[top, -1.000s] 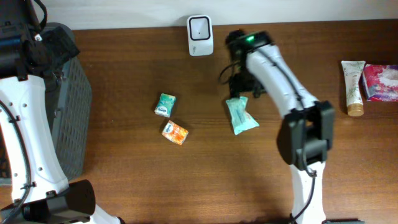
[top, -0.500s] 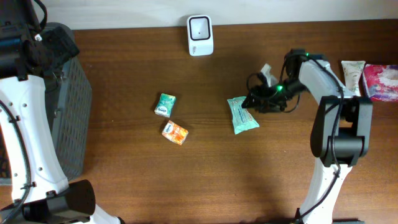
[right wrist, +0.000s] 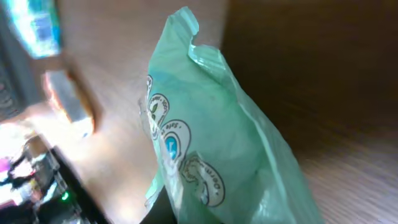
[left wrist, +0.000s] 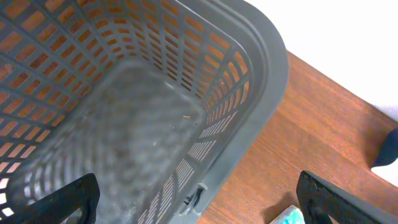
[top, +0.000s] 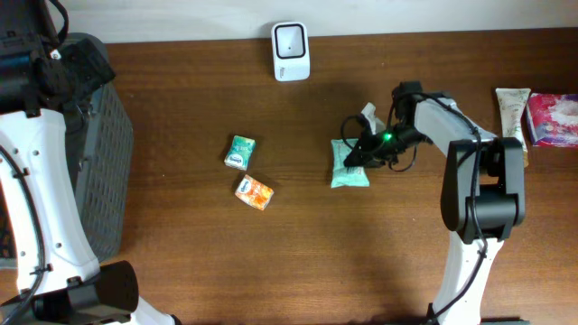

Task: Scan the item barcode
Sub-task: 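Drag the mint-green packet rightward and set it down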

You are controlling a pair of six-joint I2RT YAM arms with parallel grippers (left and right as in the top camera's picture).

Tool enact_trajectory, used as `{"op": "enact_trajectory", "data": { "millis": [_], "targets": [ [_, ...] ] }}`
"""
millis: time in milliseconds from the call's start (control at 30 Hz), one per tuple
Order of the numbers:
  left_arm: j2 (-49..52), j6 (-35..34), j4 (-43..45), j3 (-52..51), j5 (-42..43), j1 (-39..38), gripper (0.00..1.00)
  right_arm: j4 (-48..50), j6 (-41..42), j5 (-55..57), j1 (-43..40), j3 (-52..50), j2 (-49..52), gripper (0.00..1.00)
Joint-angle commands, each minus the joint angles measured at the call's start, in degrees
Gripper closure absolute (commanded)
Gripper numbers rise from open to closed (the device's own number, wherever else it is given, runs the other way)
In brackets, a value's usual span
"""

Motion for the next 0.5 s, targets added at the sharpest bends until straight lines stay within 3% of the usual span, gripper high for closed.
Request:
{"op": "enact_trajectory", "data": {
  "millis": [0, 133, 200, 433, 467],
  "targets": [
    [-0.9, -0.3, 0.1, 0.6, -0.4, 0.2, 0.01, -4.4, 13.2, 27.9, 3.2, 7.5, -6.4, 0.96],
    [-0.9, -0.3, 0.1, 0.6, -0.4, 0.2, 0.01, -9.7, 27.9, 59.8, 11.1, 10.3, -8.1, 0.96],
    [-0.9, -0.3, 0.1, 0.6, -0.4, 0.2, 0.01, -10.3, 31.4, 71.1, 15.4, 8.6, -6.9, 0.96],
    [-0.9, -0.3, 0.1, 0.6, -0.4, 0.2, 0.01, -11.8, 31.8, 75.2, 24.6, 5.8, 2.4, 0.96],
    [-0.9, -0.3, 0.1, 0.6, -0.4, 0.2, 0.01, -11.5, 31.6, 73.8, 26.1, 5.8, 3.0, 0.84]
  ]
}}
